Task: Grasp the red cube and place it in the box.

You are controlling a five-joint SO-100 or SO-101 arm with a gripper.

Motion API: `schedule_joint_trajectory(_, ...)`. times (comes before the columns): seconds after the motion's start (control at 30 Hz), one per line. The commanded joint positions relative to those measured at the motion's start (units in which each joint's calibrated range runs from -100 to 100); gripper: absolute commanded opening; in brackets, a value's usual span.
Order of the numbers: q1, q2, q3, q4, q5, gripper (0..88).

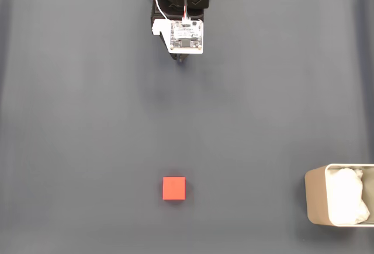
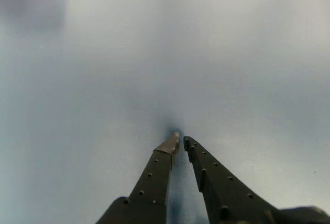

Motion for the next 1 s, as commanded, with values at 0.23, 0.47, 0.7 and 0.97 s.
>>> schedule_joint_trajectory(0.23, -0.04, 0.09, 0.45, 1.2, -0.49, 0.0)
schedule_joint_trajectory(0.47, -0.04, 0.09, 0.45, 1.2, -0.49, 0.0)
schedule_joint_trajectory(0.7, -0.04, 0.09, 0.45, 1.2, -0.54, 0.0)
schedule_joint_trajectory(0.97, -0.04, 0.09, 0.45, 0.38, -0.05, 0.0)
